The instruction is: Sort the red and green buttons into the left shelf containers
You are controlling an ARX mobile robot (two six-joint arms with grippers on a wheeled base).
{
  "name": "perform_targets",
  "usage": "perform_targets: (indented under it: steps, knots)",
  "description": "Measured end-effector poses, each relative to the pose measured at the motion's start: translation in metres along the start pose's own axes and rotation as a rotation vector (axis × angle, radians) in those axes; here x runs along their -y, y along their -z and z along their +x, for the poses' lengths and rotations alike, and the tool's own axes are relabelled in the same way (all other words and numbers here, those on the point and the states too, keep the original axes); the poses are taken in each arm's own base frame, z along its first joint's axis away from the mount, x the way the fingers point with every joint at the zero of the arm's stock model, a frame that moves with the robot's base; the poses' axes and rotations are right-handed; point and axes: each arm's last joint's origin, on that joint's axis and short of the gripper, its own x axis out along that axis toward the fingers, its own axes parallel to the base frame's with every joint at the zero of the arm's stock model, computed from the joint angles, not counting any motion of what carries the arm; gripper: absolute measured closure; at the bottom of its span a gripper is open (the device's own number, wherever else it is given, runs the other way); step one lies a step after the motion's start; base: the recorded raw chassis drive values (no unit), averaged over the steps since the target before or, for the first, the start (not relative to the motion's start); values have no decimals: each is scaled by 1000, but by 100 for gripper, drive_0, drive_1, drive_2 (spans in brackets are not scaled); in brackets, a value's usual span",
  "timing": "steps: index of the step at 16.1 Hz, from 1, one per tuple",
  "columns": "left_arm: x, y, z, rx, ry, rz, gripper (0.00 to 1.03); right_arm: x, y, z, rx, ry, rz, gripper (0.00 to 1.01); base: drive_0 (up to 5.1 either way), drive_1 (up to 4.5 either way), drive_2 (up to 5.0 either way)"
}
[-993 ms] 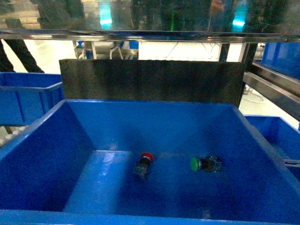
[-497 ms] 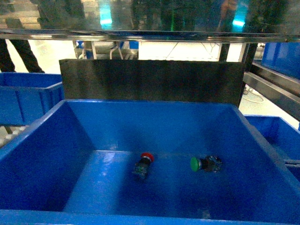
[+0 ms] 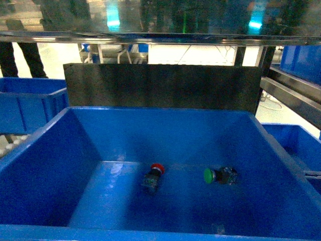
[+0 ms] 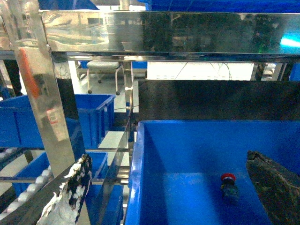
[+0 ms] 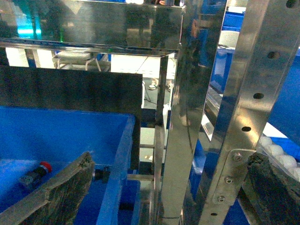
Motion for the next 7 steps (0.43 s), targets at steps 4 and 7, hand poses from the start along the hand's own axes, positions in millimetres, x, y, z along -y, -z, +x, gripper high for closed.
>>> perform_targets:
  steps: [4,7]
  knots:
    - [0,0,0,0,0,0,5,0,0,0,0,0,0,3,0,0,0]
    - [0,0,0,0,0,0,5,0,0,0,0,0,0,3,0,0,0]
